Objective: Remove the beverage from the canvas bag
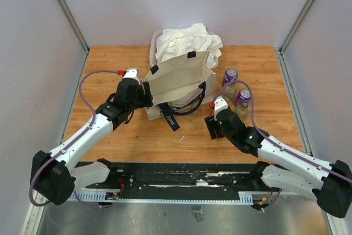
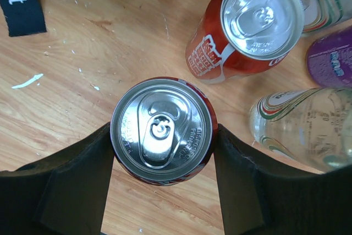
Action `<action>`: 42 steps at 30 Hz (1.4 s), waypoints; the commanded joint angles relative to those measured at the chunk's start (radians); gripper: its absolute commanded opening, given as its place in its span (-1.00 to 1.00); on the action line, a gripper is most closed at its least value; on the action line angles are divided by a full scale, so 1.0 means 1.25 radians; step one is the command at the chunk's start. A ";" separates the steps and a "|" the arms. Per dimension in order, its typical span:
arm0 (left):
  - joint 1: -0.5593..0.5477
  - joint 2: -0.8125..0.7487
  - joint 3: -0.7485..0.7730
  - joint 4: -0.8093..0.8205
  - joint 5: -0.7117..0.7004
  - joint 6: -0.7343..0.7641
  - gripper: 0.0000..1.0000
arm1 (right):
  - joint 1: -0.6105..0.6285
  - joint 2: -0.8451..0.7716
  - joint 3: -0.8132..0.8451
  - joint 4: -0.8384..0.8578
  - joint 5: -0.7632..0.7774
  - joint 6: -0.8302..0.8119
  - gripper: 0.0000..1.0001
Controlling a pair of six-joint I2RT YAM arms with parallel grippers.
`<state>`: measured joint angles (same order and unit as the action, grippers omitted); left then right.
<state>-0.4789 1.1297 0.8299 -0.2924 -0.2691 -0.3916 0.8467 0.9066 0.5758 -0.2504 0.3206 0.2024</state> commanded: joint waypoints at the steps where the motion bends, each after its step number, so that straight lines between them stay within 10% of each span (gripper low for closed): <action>1: 0.005 -0.042 0.021 0.018 -0.016 0.011 0.62 | 0.012 0.020 -0.015 0.150 0.054 0.041 -0.99; 5: 0.005 -0.074 0.010 0.023 -0.024 0.018 0.97 | 0.008 0.034 -0.040 0.197 0.045 0.055 -0.99; 12: 0.005 -0.138 -0.007 0.027 -0.059 0.024 0.99 | 0.002 0.064 -0.066 0.247 0.029 0.069 -0.94; 16: 0.005 -0.168 -0.014 0.029 -0.077 0.032 0.99 | 0.000 0.080 -0.069 0.212 0.026 0.089 -0.47; 20: 0.005 -0.171 0.005 0.004 -0.091 0.054 0.99 | 0.000 0.080 -0.063 0.153 0.021 0.103 0.58; 24: 0.005 -0.164 0.038 -0.020 -0.080 0.080 0.99 | 0.002 0.061 -0.033 0.071 0.023 0.100 0.95; 37: 0.005 -0.179 0.128 -0.059 -0.110 0.134 0.99 | -0.013 0.032 0.279 -0.093 0.154 -0.048 0.97; 42: 0.006 -0.155 0.129 -0.046 -0.150 0.150 0.99 | -0.228 0.069 0.384 -0.093 0.093 -0.076 0.97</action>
<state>-0.4789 0.9211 0.9691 -0.3550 -0.3962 -0.2401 0.7589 0.9672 0.9806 -0.3347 0.4309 0.1596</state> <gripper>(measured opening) 0.994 0.985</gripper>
